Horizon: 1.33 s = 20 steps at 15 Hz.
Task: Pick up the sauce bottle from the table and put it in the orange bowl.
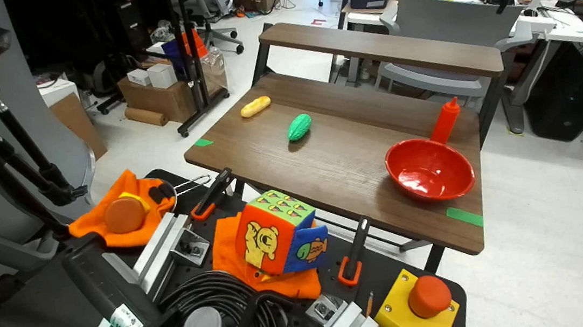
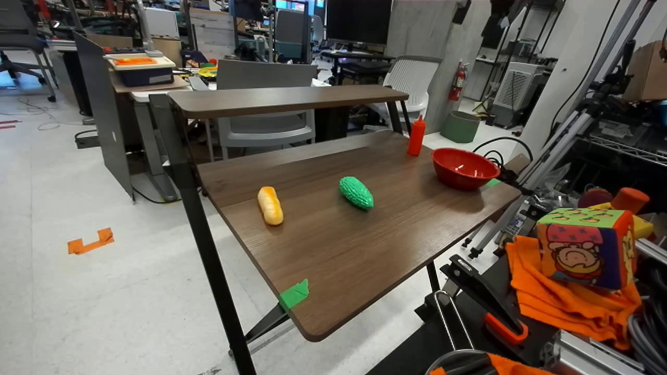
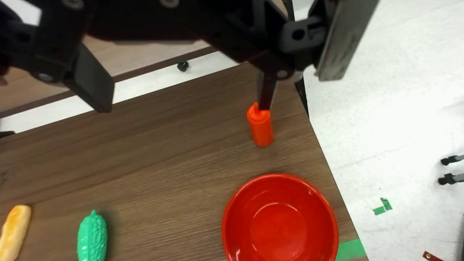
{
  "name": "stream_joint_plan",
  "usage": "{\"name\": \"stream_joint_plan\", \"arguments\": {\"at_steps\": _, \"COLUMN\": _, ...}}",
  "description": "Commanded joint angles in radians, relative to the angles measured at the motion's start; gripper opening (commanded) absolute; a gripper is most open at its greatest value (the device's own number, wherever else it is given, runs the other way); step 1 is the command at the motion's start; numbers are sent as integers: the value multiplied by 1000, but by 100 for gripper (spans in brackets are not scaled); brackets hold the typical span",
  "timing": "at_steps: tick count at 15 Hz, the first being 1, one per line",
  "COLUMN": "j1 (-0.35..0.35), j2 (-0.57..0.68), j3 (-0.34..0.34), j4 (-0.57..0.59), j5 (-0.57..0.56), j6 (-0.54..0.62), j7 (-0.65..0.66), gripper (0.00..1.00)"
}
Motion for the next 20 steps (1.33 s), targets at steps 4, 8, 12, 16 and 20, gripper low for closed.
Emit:
{"name": "stream_joint_plan", "arguments": {"at_steps": 4, "j1": -68, "j2": 314, "j3": 69, "j4": 271, "j5": -30, "j6": 17, "j7": 100, "gripper": 100}}
{"name": "stream_joint_plan", "arguments": {"at_steps": 8, "j1": -81, "j2": 448, "j3": 74, "j4": 401, "j5": -67, "j6": -2, "j7": 136, "gripper": 100}}
{"name": "stream_joint_plan", "arguments": {"at_steps": 12, "j1": -79, "j2": 555, "j3": 59, "j4": 506, "j5": -137, "j6": -12, "j7": 190, "gripper": 100}}
{"name": "stream_joint_plan", "arguments": {"at_steps": 16, "j1": -76, "j2": 637, "j3": 55, "j4": 586, "j5": -192, "j6": -36, "j7": 230, "gripper": 100}}
{"name": "stream_joint_plan", "arguments": {"at_steps": 20, "j1": -72, "j2": 711, "j3": 53, "j4": 663, "j5": -218, "j6": -86, "j7": 263, "gripper": 100}}
